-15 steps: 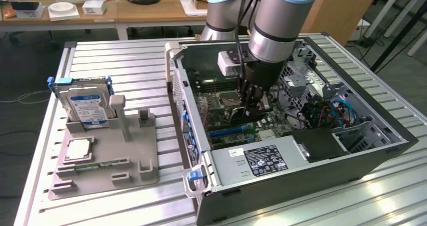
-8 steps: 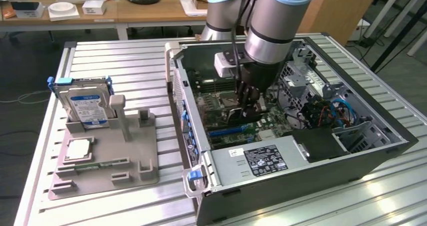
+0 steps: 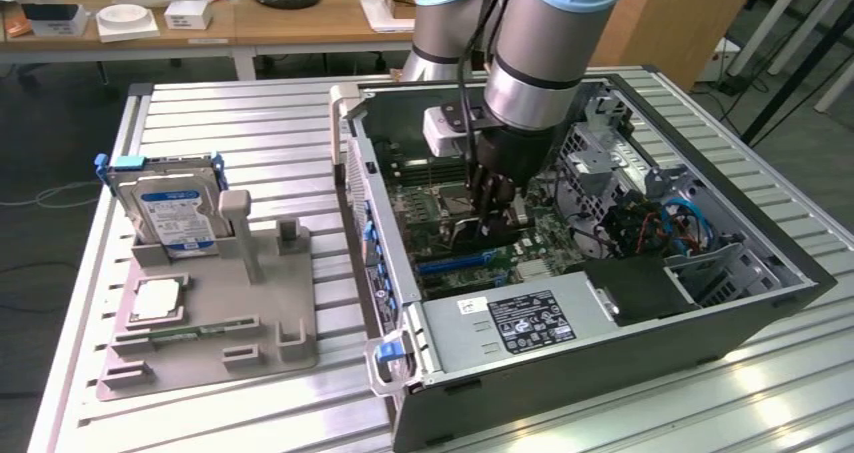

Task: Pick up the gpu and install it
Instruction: 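Insert the gpu into the slot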

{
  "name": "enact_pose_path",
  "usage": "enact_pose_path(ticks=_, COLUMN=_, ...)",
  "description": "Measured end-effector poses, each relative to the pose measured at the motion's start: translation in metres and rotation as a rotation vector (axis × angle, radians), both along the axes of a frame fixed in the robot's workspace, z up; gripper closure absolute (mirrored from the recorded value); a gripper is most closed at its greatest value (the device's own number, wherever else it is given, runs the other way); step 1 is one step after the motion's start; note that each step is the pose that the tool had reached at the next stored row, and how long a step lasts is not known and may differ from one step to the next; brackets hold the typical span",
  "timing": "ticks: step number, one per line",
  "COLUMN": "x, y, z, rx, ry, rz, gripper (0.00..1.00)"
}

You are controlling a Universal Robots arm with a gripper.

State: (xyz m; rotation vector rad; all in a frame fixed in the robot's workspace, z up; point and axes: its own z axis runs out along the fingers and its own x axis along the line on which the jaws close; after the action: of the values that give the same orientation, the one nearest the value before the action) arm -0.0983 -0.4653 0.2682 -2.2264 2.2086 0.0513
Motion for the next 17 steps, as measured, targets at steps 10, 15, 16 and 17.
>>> enact_pose_path(ticks=10, x=-0.0031, y=0.0, z=-0.0029, rx=0.0001, ry=-0.0001, rz=0.0, gripper=0.74)
enact_pose_path(ticks=15, x=-0.0048, y=0.0, z=-0.0043, rx=0.0001, ry=0.0, rz=0.0, gripper=0.74)
enact_pose_path(ticks=16, x=-0.0049, y=0.0, z=-0.0047, rx=0.0002, ry=-0.0002, rz=0.0, gripper=0.74)
enact_pose_path(ticks=17, x=-0.005, y=0.0, z=-0.0051, rx=0.0003, ry=-0.0004, rz=0.0, gripper=0.74)
